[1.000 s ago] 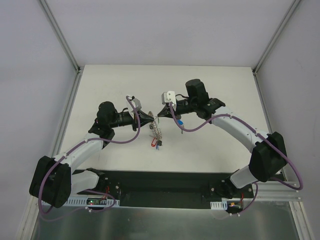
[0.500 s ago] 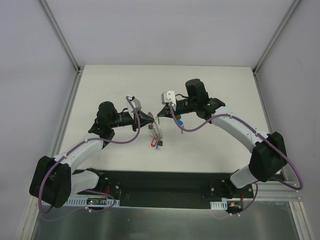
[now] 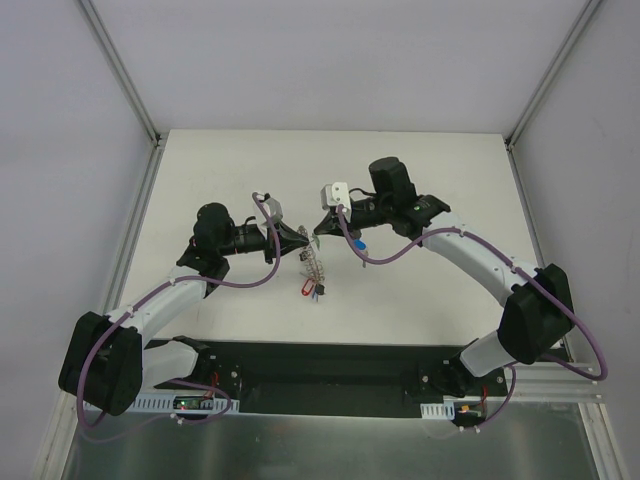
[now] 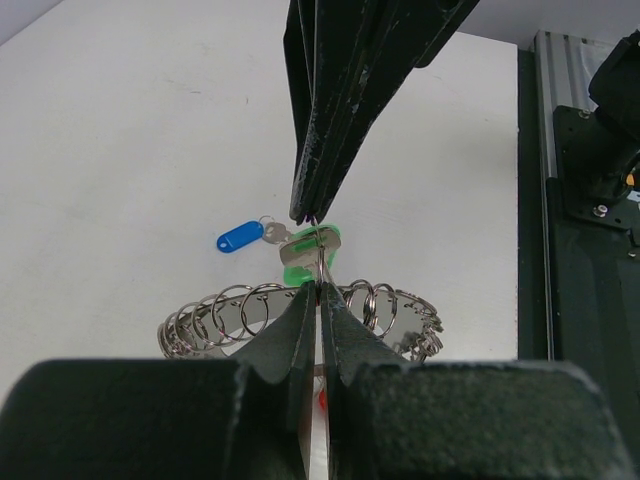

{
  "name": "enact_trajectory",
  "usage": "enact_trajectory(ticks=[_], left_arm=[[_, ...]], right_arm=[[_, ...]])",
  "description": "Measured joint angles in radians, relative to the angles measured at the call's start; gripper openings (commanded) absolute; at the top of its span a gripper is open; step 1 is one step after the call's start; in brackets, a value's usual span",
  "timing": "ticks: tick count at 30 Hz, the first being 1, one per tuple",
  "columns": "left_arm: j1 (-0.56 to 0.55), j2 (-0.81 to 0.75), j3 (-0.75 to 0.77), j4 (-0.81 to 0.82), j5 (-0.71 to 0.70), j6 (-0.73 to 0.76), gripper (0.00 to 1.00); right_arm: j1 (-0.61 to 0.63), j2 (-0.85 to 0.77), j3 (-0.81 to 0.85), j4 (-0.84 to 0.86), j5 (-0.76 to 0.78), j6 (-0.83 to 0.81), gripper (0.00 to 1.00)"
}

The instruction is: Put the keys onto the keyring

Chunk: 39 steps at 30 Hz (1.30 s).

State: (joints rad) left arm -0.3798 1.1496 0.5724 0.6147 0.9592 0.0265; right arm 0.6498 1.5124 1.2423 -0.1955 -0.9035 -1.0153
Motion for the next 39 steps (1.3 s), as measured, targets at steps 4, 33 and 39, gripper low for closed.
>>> enact_trajectory(ticks=[4, 33, 39], left_arm=[[-0.001, 0.000, 0.000, 0.000, -0.016, -0.012, 0.00], [-0.001, -0.074, 0.003, -0.116, -0.226, 0.065, 0.00], [-0.001, -0.184, 0.007, -0.206, -0.348, 0.142, 0.00]], right_arm=[[0.004, 0.000, 0.007, -0.008, 0.001, -0.007, 0.01], [-0.044, 0.072, 0.249, -0.073, 0.136, 0.050, 0.01], [-0.099, 0.050, 0.322, -0.037, 0.206, 0.238, 0.01]])
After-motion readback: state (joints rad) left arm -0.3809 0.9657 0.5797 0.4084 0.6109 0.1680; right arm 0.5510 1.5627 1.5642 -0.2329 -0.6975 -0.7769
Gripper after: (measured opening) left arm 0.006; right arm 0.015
